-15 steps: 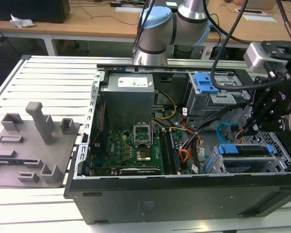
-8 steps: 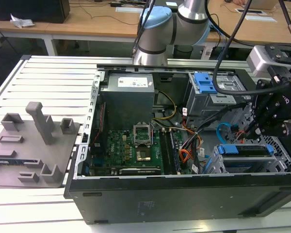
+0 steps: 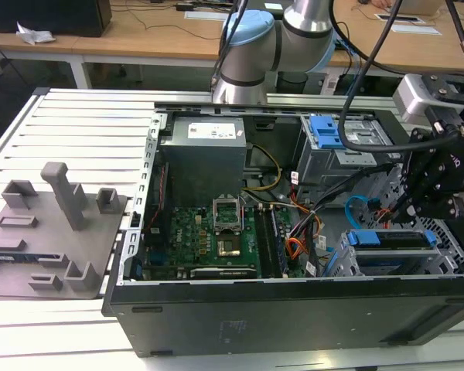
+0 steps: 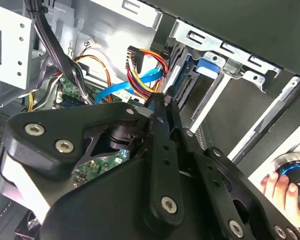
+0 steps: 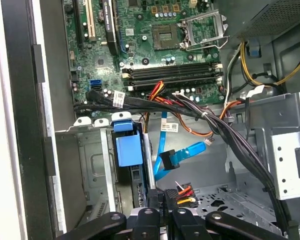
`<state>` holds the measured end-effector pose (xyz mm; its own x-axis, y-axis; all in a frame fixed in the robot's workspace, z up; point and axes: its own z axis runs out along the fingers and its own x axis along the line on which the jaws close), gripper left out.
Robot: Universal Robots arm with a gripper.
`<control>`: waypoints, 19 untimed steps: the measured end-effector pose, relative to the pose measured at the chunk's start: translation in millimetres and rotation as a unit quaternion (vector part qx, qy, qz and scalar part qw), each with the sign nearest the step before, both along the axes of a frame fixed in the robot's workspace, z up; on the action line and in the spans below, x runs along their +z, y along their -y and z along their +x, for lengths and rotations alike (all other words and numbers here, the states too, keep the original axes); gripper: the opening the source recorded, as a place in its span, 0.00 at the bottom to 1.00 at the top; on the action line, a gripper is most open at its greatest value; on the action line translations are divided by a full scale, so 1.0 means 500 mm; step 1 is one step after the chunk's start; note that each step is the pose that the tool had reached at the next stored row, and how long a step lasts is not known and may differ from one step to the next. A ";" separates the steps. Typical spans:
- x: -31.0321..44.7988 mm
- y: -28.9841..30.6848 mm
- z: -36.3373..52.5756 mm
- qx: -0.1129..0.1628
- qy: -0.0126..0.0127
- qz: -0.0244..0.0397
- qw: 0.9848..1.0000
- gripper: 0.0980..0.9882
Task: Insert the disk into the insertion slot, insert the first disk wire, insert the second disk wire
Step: 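Insert the first disk wire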
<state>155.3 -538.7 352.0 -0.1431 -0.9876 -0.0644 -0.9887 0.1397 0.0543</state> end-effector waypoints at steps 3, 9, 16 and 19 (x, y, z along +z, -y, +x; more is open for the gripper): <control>-0.003 0.000 0.001 0.016 0.000 -0.002 1.000 0.07; -0.007 0.000 0.014 0.029 -0.003 -0.026 0.999 0.07; -0.010 0.001 0.018 0.035 -0.003 -0.042 0.999 0.07; -0.013 0.000 0.018 0.035 -0.003 -0.042 0.998 0.07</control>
<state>164.3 -538.9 345.4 -0.0728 -0.9971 0.0200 -0.9959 0.0737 0.0522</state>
